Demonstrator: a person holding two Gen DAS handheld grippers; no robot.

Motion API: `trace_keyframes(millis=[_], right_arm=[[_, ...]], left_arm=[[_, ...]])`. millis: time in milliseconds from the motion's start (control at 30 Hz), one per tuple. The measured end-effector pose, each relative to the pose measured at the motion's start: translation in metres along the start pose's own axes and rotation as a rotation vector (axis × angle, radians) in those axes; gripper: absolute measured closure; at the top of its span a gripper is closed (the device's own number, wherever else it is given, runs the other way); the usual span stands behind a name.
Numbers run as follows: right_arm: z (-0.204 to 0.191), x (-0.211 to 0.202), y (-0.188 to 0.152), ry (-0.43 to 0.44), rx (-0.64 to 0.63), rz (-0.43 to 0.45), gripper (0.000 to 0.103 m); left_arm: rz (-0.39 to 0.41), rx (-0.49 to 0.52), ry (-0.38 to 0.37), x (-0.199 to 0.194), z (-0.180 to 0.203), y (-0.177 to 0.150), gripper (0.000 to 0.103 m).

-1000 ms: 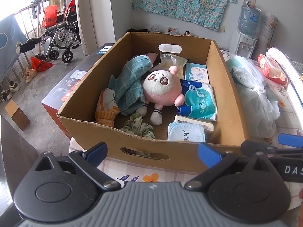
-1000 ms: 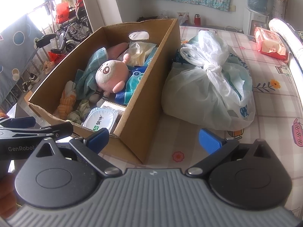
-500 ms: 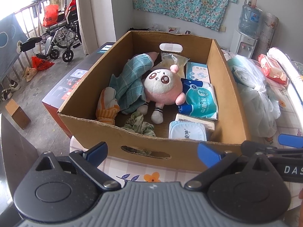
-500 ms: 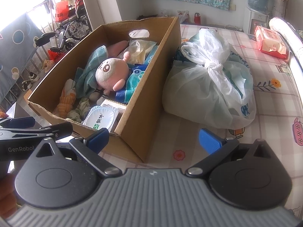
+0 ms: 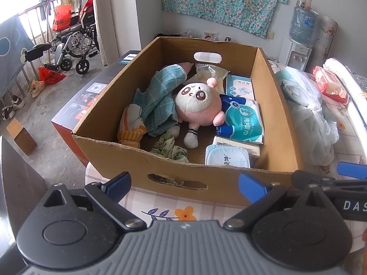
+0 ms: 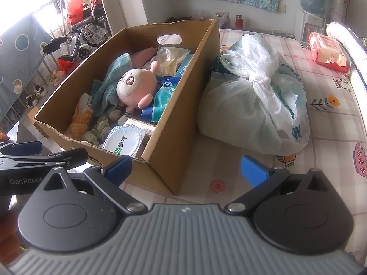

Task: Organize soft objects

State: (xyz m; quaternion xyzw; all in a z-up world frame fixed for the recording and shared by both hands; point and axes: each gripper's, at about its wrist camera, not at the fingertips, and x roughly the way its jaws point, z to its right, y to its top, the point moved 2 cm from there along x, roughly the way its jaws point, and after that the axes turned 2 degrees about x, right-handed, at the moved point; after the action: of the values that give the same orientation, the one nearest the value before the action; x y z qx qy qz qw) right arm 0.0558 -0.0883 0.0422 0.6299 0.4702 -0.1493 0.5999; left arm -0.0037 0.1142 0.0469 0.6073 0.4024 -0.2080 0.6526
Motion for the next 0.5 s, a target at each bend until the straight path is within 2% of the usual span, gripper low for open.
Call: trace_keyframes(millis=[500], right_arm=[[0.0044, -0.0026, -0.0050, -0.006, 0.013, -0.013, 0.001]], left_arm=[[-0.015, 0.001, -0.013, -0.0015, 0.0055, -0.0044, 0.002]])
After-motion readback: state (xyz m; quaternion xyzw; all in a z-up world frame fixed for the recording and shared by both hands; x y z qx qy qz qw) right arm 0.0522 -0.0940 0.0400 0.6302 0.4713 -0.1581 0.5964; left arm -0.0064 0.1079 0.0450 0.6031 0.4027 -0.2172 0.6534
